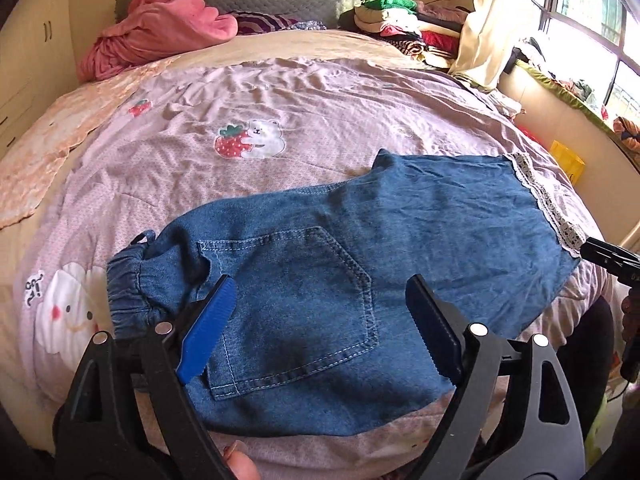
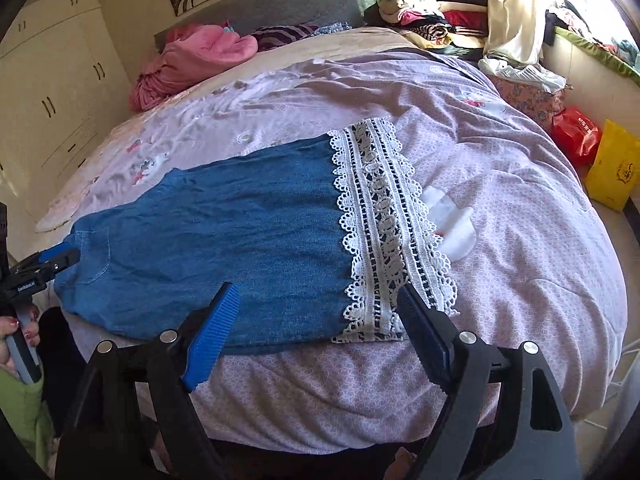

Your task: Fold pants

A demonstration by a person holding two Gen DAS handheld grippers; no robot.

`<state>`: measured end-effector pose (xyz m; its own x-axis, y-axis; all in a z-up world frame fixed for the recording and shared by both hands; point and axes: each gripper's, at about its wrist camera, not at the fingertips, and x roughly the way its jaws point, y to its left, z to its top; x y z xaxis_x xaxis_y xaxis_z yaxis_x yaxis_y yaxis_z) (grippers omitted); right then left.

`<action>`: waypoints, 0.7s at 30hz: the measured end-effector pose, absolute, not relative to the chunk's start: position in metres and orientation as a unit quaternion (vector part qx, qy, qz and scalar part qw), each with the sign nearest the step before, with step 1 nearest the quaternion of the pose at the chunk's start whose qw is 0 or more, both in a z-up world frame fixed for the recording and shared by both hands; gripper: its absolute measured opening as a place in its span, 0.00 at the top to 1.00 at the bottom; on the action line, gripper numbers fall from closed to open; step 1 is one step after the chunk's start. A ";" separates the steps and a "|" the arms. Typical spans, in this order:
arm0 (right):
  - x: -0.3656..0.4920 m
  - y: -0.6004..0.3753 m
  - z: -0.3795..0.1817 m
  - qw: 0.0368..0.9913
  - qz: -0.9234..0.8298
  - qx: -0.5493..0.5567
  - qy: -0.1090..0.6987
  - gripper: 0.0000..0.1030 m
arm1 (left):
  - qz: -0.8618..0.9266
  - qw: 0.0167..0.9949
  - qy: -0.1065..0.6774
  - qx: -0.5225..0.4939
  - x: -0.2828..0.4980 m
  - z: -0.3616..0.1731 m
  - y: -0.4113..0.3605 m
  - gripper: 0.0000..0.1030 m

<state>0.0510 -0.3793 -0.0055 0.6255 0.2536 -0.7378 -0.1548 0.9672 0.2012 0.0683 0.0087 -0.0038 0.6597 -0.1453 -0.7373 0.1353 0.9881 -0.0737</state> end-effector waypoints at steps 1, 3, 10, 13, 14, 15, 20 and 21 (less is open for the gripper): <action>0.049 -0.381 -0.003 0.901 0.111 0.061 0.415 0.19 | -0.080 0.912 0.402 -0.004 0.067 0.000 0.006 0.21; 0.045 -0.385 0.001 0.903 0.109 0.062 0.411 0.17 | -0.086 0.914 0.397 0.001 0.066 0.007 0.000 0.21; 0.038 -0.394 0.010 0.909 0.105 0.071 0.398 0.14 | -0.103 0.916 0.388 0.015 0.065 0.022 -0.020 0.18; 0.036 -0.397 0.011 0.910 0.101 0.075 0.394 0.13 | -0.115 0.915 0.386 0.023 0.067 0.026 -0.031 0.17; 0.035 -0.398 0.011 0.911 0.100 0.076 0.393 0.13 | -0.118 0.915 0.386 0.025 0.068 0.027 -0.035 0.16; 0.034 -0.400 0.011 0.911 0.099 0.078 0.392 0.12 | -0.121 0.914 0.385 0.028 0.069 0.029 -0.038 0.15; 0.029 -0.411 0.011 0.913 0.090 0.086 0.389 0.12 | -0.143 0.913 0.378 0.050 0.075 0.036 -0.065 0.14; 0.028 -0.413 0.011 0.913 0.089 0.088 0.389 0.12 | -0.147 0.913 0.376 0.054 0.077 0.037 -0.070 0.13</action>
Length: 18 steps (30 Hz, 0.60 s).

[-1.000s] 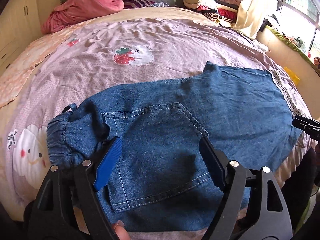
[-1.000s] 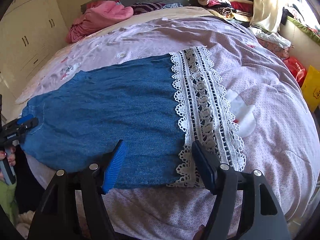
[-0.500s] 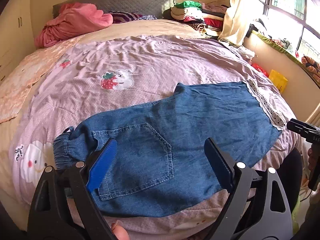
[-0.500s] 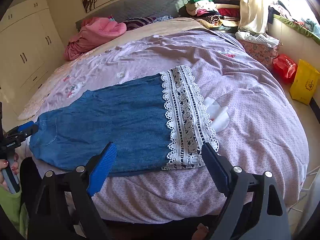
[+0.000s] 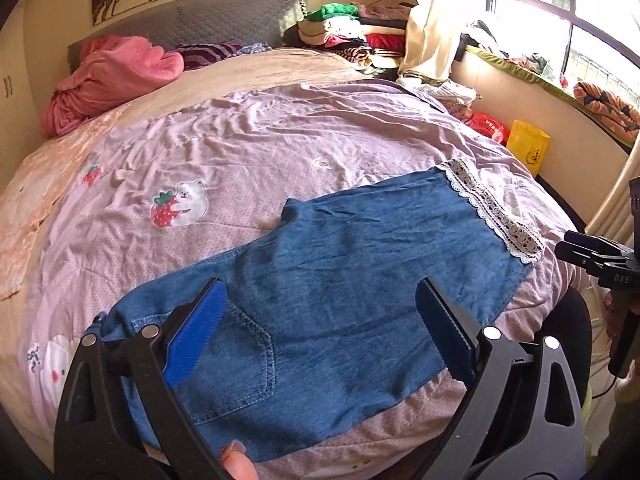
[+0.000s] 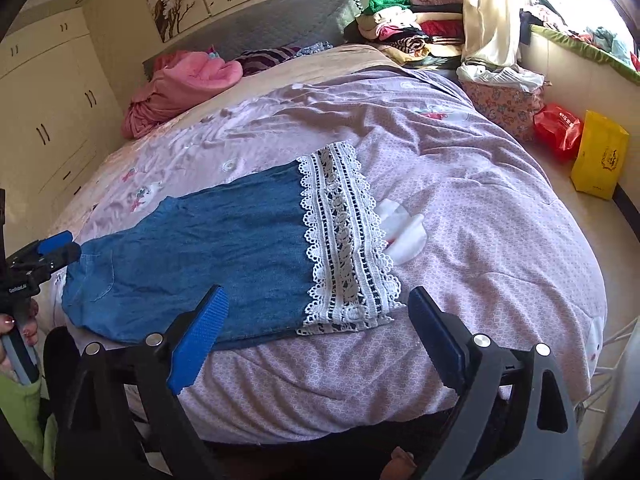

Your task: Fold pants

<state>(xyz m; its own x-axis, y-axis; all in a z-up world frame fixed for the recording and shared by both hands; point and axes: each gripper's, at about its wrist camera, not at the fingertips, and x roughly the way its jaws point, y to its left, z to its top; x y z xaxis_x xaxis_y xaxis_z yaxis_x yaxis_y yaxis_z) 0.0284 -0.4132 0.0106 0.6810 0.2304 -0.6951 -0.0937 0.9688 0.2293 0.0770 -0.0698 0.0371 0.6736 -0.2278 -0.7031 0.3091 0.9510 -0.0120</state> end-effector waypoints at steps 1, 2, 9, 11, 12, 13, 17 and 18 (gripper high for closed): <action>0.028 -0.415 0.010 0.912 0.087 0.090 0.390 0.12 | -0.152 0.913 0.375 0.058 0.080 0.039 -0.076 0.13; 0.027 -0.418 0.008 0.912 0.085 0.092 0.391 0.12 | -0.158 0.912 0.374 0.062 0.082 0.040 -0.083 0.13; 0.029 -0.430 -0.003 0.908 0.081 0.112 0.394 0.12 | -0.193 0.906 0.363 0.098 0.104 0.047 -0.128 0.12; 0.030 -0.431 -0.006 0.908 0.083 0.119 0.394 0.12 | -0.205 0.904 0.361 0.105 0.113 0.048 -0.142 0.12; 0.032 -0.432 -0.007 0.907 0.085 0.121 0.395 0.12 | -0.211 0.902 0.360 0.108 0.118 0.047 -0.149 0.12; 0.033 -0.432 -0.009 0.906 0.087 0.123 0.395 0.12 | -0.218 0.900 0.360 0.111 0.122 0.046 -0.155 0.12; 0.041 -0.431 -0.014 0.903 0.098 0.125 0.399 0.12 | -0.243 0.889 0.368 0.122 0.145 0.040 -0.179 0.12; 0.043 -0.430 -0.015 0.903 0.099 0.125 0.400 0.12 | -0.251 0.885 0.372 0.123 0.152 0.038 -0.185 0.11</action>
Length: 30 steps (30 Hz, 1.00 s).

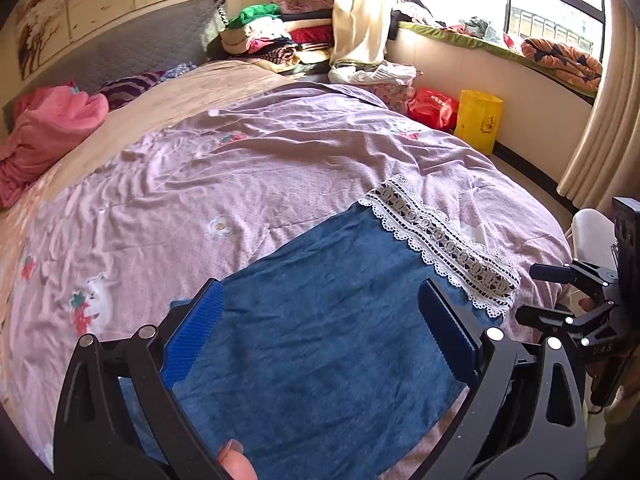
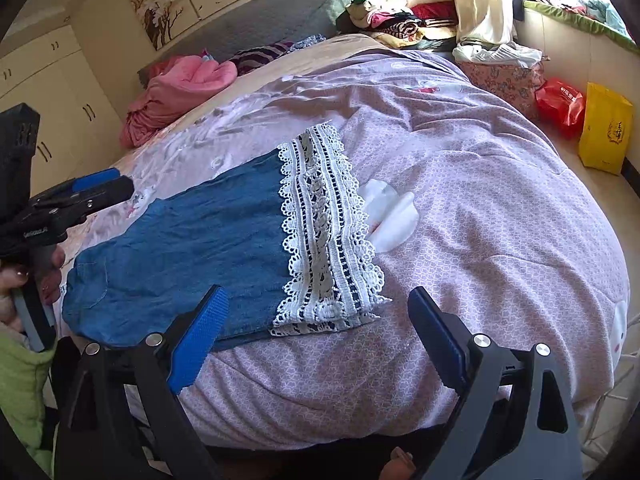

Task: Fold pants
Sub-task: 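Grasp the lace cuffs with the right gripper while the left gripper grasps the denim leg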

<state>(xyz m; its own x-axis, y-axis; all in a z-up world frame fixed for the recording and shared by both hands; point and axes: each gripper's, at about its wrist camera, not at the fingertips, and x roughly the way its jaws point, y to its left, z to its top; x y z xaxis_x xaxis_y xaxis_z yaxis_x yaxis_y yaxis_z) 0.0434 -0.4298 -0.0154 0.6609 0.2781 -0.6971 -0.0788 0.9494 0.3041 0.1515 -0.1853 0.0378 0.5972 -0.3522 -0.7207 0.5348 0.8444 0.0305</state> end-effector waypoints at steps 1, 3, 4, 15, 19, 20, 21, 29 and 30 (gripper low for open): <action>0.046 -0.429 -0.016 0.903 0.101 0.124 0.399 0.12 | -0.258 0.881 0.378 0.122 0.158 0.035 -0.191 0.11; 0.053 -0.428 -0.018 0.902 0.102 0.124 0.401 0.12 | -0.272 0.871 0.392 0.118 0.173 0.028 -0.201 0.11; 0.056 -0.427 -0.019 0.901 0.105 0.125 0.402 0.12 | -0.279 0.865 0.399 0.119 0.182 0.025 -0.207 0.11; 0.069 -0.424 -0.040 0.893 0.107 0.136 0.416 0.43 | -0.314 0.836 0.432 0.130 0.249 -0.013 -0.246 0.11; 0.065 -0.425 -0.036 0.895 0.123 0.155 0.401 0.46 | -0.345 0.820 0.442 0.115 0.264 -0.024 -0.262 0.12; 0.065 -0.424 -0.037 0.895 0.126 0.153 0.400 0.46 | -0.354 0.814 0.446 0.111 0.267 -0.026 -0.266 0.13; 0.067 -0.423 -0.038 0.893 0.126 0.154 0.403 0.46 | -0.361 0.810 0.450 0.110 0.269 -0.029 -0.270 0.18; 0.078 -0.424 -0.046 0.888 0.129 0.171 0.407 0.50 | -0.422 0.762 0.482 0.096 0.284 -0.049 -0.292 0.43; 0.077 -0.425 -0.046 0.889 0.130 0.175 0.404 0.50 | -0.431 0.755 0.485 0.093 0.284 -0.050 -0.293 0.44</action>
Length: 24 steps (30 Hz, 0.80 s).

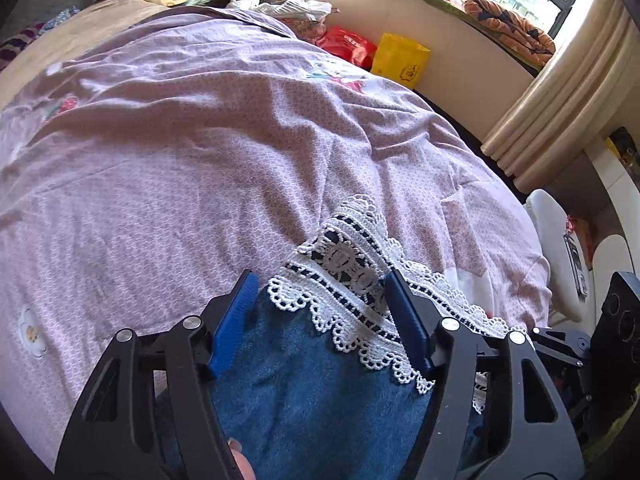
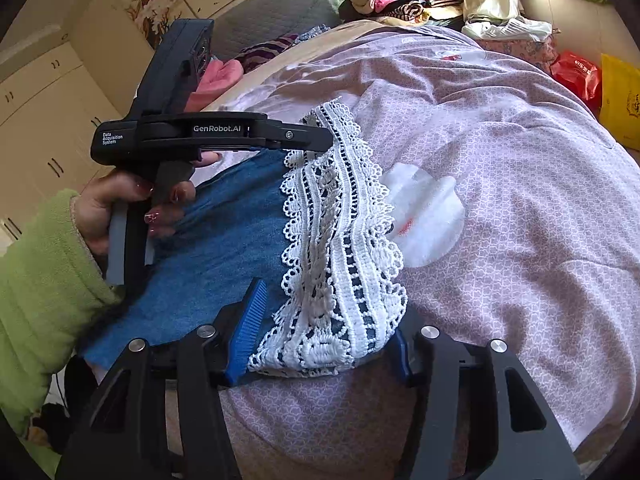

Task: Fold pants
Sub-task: 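Grasp the lace cuffs with the right gripper while the left gripper grasps the denim leg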

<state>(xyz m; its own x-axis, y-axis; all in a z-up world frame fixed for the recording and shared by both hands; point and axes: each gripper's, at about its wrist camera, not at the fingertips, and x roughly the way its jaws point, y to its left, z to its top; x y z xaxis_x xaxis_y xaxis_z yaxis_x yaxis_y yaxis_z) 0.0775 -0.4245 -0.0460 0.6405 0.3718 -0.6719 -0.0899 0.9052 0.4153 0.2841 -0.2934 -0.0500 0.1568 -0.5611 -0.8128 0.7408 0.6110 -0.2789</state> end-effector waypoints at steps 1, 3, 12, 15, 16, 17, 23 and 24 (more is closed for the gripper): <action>0.077 -0.425 -0.046 0.889 0.132 0.179 0.401 0.51 | -0.440 0.747 0.490 0.087 0.284 -0.051 -0.294 0.44; 0.077 -0.426 -0.047 0.889 0.131 0.184 0.399 0.54 | -0.448 0.740 0.495 0.080 0.285 -0.055 -0.294 0.45; 0.073 -0.423 -0.042 0.891 0.133 0.190 0.391 0.69 | -0.451 0.743 0.490 0.067 0.287 -0.050 -0.280 0.83; 0.069 -0.417 -0.031 0.896 0.141 0.184 0.379 0.70 | -0.460 0.747 0.477 0.049 0.285 -0.043 -0.273 0.83; 0.068 -0.414 -0.027 0.898 0.144 0.181 0.374 0.70 | -0.465 0.748 0.471 0.040 0.284 -0.039 -0.269 0.83; 0.065 -0.411 -0.021 0.901 0.149 0.177 0.367 0.70 | -0.471 0.749 0.465 0.031 0.283 -0.035 -0.264 0.83; 0.054 -0.382 0.018 0.918 0.187 0.134 0.322 0.70 | -0.491 0.765 0.417 -0.022 0.277 -0.002 -0.216 0.83; 0.053 -0.373 0.025 0.920 0.196 0.124 0.315 0.70 | -0.492 0.767 0.410 -0.030 0.276 0.003 -0.205 0.83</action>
<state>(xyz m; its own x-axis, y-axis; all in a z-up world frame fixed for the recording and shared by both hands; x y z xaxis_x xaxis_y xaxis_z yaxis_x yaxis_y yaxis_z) 0.0532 -0.3733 0.0250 0.7249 0.4388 -0.5310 -0.2830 0.8925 0.3512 0.2759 -0.2054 0.0025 0.1798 -0.7793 -0.6003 0.7301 0.5147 -0.4495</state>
